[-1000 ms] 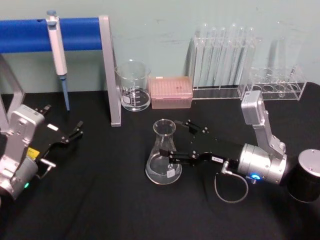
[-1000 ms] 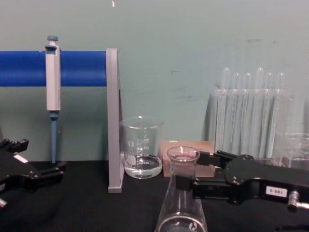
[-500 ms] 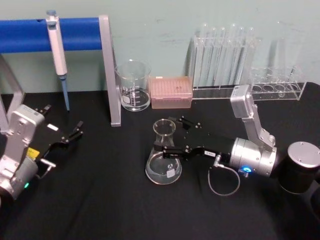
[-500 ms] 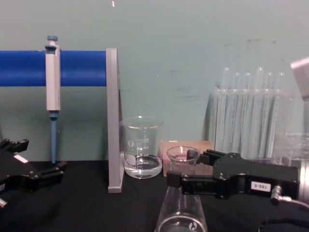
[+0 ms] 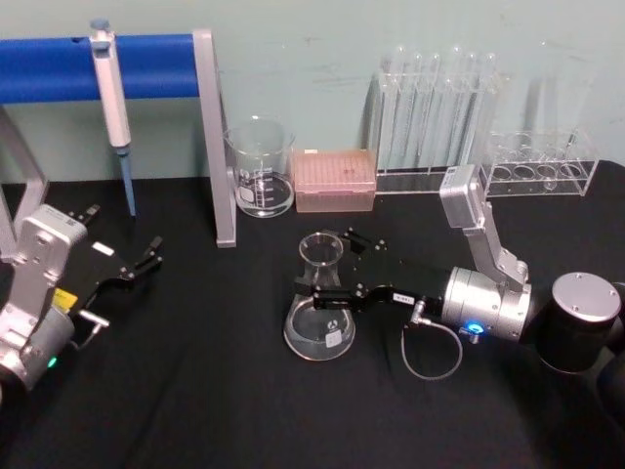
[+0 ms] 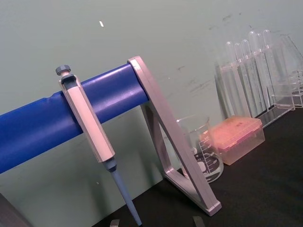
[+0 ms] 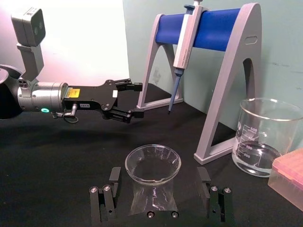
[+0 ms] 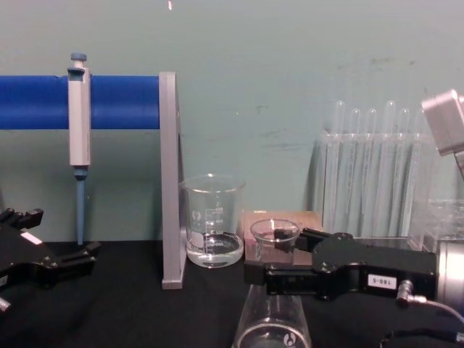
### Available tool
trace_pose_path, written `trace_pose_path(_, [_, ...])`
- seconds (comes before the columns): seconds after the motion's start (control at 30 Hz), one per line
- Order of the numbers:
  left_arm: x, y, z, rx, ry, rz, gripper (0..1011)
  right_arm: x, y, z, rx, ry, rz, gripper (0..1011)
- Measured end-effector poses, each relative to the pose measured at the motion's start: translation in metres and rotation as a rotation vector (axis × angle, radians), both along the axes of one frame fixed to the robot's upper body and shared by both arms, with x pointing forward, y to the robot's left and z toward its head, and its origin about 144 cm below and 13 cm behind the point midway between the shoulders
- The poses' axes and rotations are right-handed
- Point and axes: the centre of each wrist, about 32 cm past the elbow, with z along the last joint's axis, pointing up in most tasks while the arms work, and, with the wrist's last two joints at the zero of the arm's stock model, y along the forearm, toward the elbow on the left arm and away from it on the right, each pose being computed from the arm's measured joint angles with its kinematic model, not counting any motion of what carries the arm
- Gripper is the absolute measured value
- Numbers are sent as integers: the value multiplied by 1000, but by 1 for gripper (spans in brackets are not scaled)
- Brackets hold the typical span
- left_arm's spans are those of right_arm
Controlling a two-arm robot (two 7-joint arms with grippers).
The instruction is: Grasp the erlenmeyer flask with one hand, shake it three times, then place it back.
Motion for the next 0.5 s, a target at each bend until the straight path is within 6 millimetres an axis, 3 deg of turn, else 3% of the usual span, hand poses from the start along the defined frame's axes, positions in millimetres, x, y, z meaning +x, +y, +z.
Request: trace_pose_path(0.5, [0, 0, 0, 0, 0, 0, 1001, 2, 0, -1, -2, -3, 5, 1000])
